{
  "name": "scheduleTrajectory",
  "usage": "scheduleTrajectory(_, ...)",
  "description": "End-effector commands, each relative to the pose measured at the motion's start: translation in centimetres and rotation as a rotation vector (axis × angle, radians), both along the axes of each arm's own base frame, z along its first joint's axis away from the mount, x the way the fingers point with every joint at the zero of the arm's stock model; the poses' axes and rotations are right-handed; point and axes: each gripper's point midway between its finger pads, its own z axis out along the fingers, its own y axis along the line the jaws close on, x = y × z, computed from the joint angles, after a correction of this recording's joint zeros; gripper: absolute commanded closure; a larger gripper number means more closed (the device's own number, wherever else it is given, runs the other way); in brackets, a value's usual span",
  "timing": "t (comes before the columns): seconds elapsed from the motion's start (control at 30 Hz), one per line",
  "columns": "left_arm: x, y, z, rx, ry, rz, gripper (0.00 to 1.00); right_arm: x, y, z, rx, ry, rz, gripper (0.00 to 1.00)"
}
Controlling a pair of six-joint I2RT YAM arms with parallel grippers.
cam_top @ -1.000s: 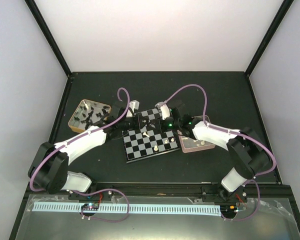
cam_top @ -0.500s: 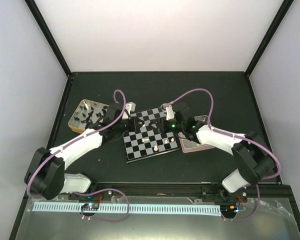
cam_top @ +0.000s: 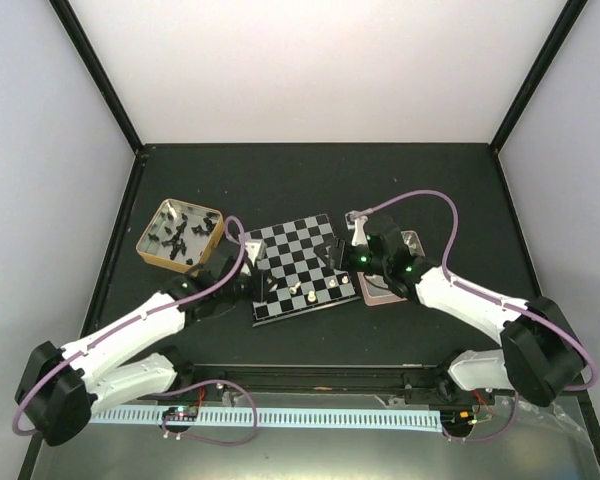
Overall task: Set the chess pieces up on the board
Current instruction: Place the chess piece on the chessboard.
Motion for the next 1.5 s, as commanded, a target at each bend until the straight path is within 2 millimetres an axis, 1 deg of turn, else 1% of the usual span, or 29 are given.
scheduleTrajectory(0.0, -2.1, 4.0, -3.5, 0.230, 0.038, 0.138, 0.96, -0.5, -1.4, -1.4, -0.022, 0.045, -0.063, 0.45)
scheduleTrajectory(0.1, -3.4, 4.6, -5.1, 0.282, 0.071, 0.160, 0.96, -0.8, -1.7, -2.2, -0.028, 0.067, -0.069, 0.45)
scheduleTrajectory(0.23, -4.2, 5.0, -6.7, 0.323, 0.094, 0.167, 0.95, -1.2, -1.8, -2.8, -0.023, 0.088, -0.068, 0.45)
scheduleTrajectory(0.53, -4.7, 3.8, -9.1, 0.305, 0.129, 0.120, 0.93, -1.9, -2.5, -2.9, -0.019, 0.088, -0.079, 0.45)
scheduleTrajectory(0.67, -4.7, 3.4, -9.4, 0.295, 0.129, 0.106, 0.92, -2.1, -2.7, -2.6, -0.015, 0.081, -0.084, 0.45)
scheduleTrajectory(0.83, -4.6, 3.2, -9.3, 0.288, 0.120, 0.102, 0.91, -2.2, -2.8, -2.6, -0.015, 0.082, -0.084, 0.45)
scheduleTrajectory(0.9, -4.6, 3.2, -9.4, 0.290, 0.123, 0.101, 0.88, -2.2, -2.8, -2.6, -0.014, 0.083, -0.081, 0.45)
scheduleTrajectory(1.0, -4.7, 3.4, -9.5, 0.302, 0.124, 0.101, 0.79, -2.3, -2.7, -2.6, -0.016, 0.083, -0.074, 0.45)
scheduleTrajectory(1.1, -4.6, 3.5, -9.1, 0.302, 0.116, 0.104, 0.69, -2.5, -2.7, -2.8, -0.033, 0.091, -0.063, 0.45)
scheduleTrajectory(1.23, -4.2, 3.1, -7.6, 0.274, 0.088, 0.105, 0.57, -2.6, -2.9, -3.3, -0.091, 0.111, -0.051, 0.44)
scheduleTrajectory(1.3, -3.8, 3.1, -6.4, 0.261, 0.062, 0.116, 0.54, -2.7, -2.8, -3.8, -0.150, 0.118, -0.039, 0.45)
scheduleTrajectory(1.37, -3.2, 3.0, -4.6, 0.237, 0.020, 0.132, 0.52, -2.9, -2.7, -4.0, -0.214, 0.120, -0.030, 0.45)
scheduleTrajectory(1.47, -2.2, 3.7, -1.7, 0.202, -0.060, 0.196, 0.50, -3.1, -2.1, -4.4, -0.304, 0.120, -0.013, 0.45)
